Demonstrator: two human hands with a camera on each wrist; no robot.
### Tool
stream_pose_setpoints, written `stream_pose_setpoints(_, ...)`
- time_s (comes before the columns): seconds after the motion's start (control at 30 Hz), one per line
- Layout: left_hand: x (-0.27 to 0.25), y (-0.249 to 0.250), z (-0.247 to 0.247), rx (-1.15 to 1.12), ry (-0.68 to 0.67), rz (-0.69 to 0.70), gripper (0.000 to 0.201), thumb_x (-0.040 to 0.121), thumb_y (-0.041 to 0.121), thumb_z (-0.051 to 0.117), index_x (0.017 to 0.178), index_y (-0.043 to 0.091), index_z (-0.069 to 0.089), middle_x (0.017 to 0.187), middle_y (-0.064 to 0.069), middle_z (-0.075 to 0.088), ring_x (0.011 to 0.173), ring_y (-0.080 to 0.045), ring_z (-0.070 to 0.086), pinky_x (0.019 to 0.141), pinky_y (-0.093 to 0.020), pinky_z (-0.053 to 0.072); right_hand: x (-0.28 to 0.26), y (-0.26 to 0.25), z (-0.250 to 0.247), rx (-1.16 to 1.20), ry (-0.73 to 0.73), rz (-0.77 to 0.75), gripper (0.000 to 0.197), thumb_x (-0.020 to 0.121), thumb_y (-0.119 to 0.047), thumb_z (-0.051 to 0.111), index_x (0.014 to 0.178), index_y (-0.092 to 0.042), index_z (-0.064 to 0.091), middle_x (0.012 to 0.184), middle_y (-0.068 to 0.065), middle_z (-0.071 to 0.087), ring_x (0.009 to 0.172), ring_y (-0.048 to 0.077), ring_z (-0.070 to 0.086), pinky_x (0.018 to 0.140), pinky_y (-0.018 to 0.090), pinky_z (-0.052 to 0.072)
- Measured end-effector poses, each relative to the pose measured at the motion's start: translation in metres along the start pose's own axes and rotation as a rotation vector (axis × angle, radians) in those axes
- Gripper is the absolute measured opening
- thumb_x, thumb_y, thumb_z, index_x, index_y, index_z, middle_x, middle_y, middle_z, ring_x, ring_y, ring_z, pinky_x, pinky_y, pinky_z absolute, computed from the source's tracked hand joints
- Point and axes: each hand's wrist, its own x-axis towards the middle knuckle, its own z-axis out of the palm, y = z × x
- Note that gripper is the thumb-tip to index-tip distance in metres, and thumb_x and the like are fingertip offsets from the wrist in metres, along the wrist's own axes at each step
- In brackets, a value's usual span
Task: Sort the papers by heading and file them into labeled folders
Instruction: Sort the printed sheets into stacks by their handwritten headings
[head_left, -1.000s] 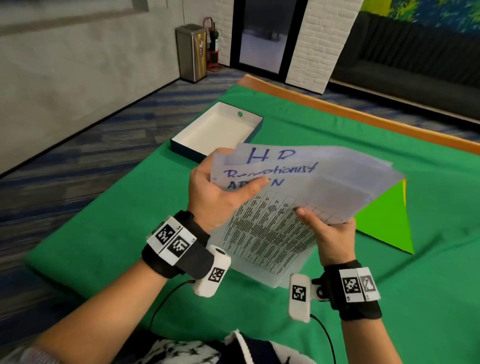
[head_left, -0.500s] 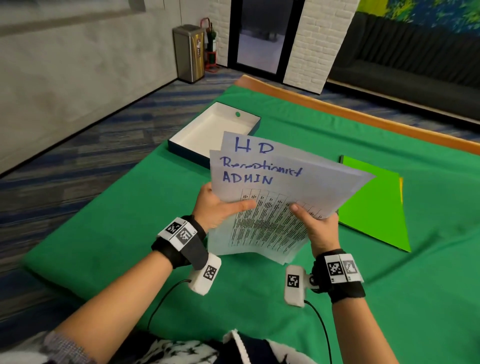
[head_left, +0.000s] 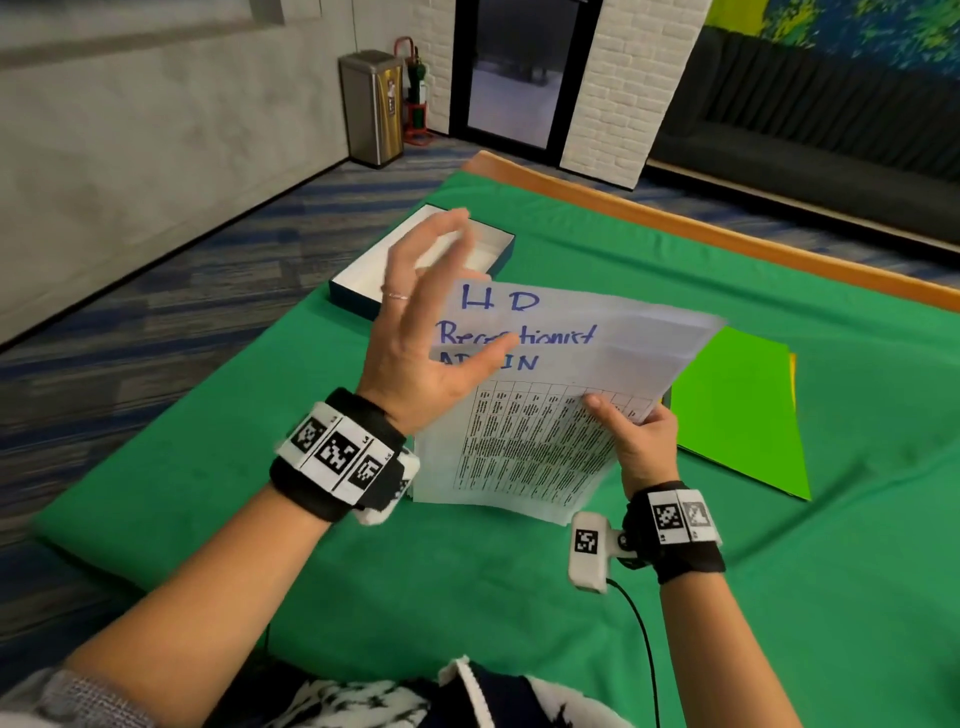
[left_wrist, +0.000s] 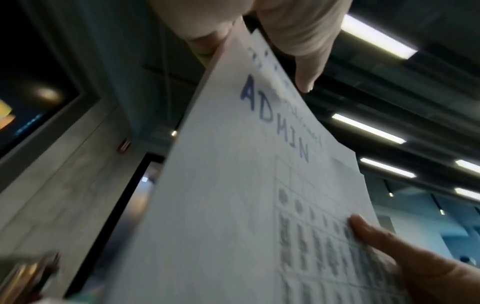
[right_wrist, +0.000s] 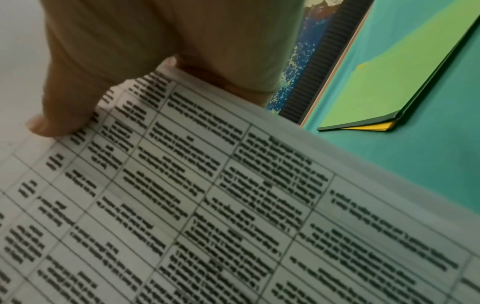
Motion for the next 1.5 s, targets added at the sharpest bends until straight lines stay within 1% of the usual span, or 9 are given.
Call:
stream_pose_setpoints(0.13, 0.009, -0.005, -0.006, 0.212, -0.159, 0.03, 0.043, 0.075, 0.022, 0.075, 0.115, 0.017, 0.06, 0.133, -0.013, 0.041, 0.119, -0.012, 0.047, 0.095, -0.017, 0.043, 0.003, 0.001, 0.001, 0.008, -0.006, 0.006, 0.026, 0.053, -0.028, 0.087, 0.076, -0.027, 0.075, 0.078, -0.01, 0.074, 0.077, 0.004, 0.069, 0.069, 0.025, 0.053)
stream_pose_setpoints(0.3, -0.004, -0.023, -0.011, 0.145, -0.068, -0.217, 0.038, 0.068, 0.03, 0.08, 0.097, 0.013, 0.063, 0.131, -0.007, 0.046, 0.114, 0.002, 0.045, 0.078, -0.016, 0.045, -0.001, 0.014, -0.004, -0.084, -0.056, 0.075, 0.057, 0.04, -0.038, 0.086, 0.091, -0.019, 0.065, 0.085, -0.008, 0.074, 0.085, 0.008, 0.069, 0.074, 0.022, 0.054)
stream_pose_setpoints(0.47, -0.028, -0.046, 0.001, -0.242, -0.028, -0.513, 0.088, 0.053, 0.038, 0.087, 0.126, 0.025, 0.039, 0.139, -0.003, 0.04, 0.126, -0.019, 0.045, 0.095, -0.048, 0.047, -0.007, 0.025, -0.003, -0.164, -0.081, 0.117, 0.039, 0.054, -0.014, 0.086, 0.086, -0.02, 0.065, 0.081, -0.008, 0.073, 0.081, 0.003, 0.069, 0.081, 0.03, 0.054)
stream_pose_setpoints(0.53, -0.039, -0.048, 0.008, -0.464, -0.06, -0.729, 0.116, 0.041, 0.04, 0.091, 0.136, 0.02, 0.028, 0.134, -0.002, 0.048, 0.121, -0.014, 0.052, 0.095, -0.04, 0.05, -0.008, 0.025, -0.002, -0.173, -0.071, 0.124, 0.03, 0.063, -0.005, 0.078, 0.085, -0.019, 0.065, 0.08, -0.007, 0.073, 0.081, 0.004, 0.069, 0.084, 0.036, 0.052)
stream_pose_setpoints(0.73, -0.045, -0.016, 0.024, -0.202, -0.173, -0.693, 0.036, 0.054, 0.02, 0.089, 0.078, 0.031, 0.064, 0.082, 0.009, 0.07, 0.076, 0.003, 0.067, 0.068, -0.024, 0.059, -0.005, 0.011, 0.008, -0.085, 0.017, -0.043, 0.032, 0.069, 0.001, 0.074, 0.094, -0.017, 0.065, 0.085, -0.008, 0.074, 0.085, 0.009, 0.069, 0.074, 0.022, 0.055)
stream_pose_setpoints(0.9, -0.026, -0.015, 0.02, -0.235, 0.128, -0.671, 0.052, 0.05, 0.026, 0.09, 0.094, 0.013, 0.065, 0.087, 0.011, 0.069, 0.08, 0.0, 0.067, 0.068, -0.02, 0.057, 0.002, -0.005, 0.01, -0.041, 0.02, -0.173, 0.028, 0.067, 0.001, 0.077, 0.085, -0.016, 0.065, 0.077, -0.012, 0.073, 0.076, 0.004, 0.068, 0.067, 0.018, 0.054)
stream_pose_setpoints(1.1, -0.067, -0.056, 0.029, -0.271, -0.014, -0.94, 0.052, 0.049, 0.03, 0.086, 0.094, 0.012, 0.066, 0.093, -0.001, 0.07, 0.09, -0.015, 0.067, 0.075, -0.025, 0.056, -0.003, 0.031, 0.006, -0.161, -0.074, 0.037, 0.043, 0.045, -0.049, 0.085, 0.075, -0.022, 0.073, 0.079, -0.006, 0.074, 0.078, 0.007, 0.07, 0.065, 0.018, 0.054)
stream_pose_setpoints(1.27, -0.116, -0.083, 0.036, -0.15, -0.234, -1.145, 0.051, 0.053, 0.035, 0.087, 0.094, 0.014, 0.064, 0.093, -0.002, 0.068, 0.091, -0.018, 0.065, 0.073, -0.023, 0.053, -0.019, 0.084, -0.004, -0.476, -0.193, 0.297, 0.033, 0.067, -0.016, 0.082, 0.096, -0.015, 0.066, 0.101, 0.01, 0.07, 0.081, 0.019, 0.069, 0.087, 0.046, 0.053)
stream_pose_setpoints(1.5, -0.117, -0.078, 0.04, -0.259, -0.052, -1.183, 0.034, 0.071, 0.018, 0.079, 0.101, 0.008, 0.066, 0.093, -0.003, 0.068, 0.087, -0.018, 0.065, 0.068, -0.019, 0.05, -0.035, 0.1, -0.01, -0.315, 0.0, 0.383, 0.005, 0.081, -0.011, 0.069, 0.081, -0.016, 0.069, 0.084, -0.001, 0.068, 0.079, 0.016, 0.063, 0.07, 0.026, 0.055)
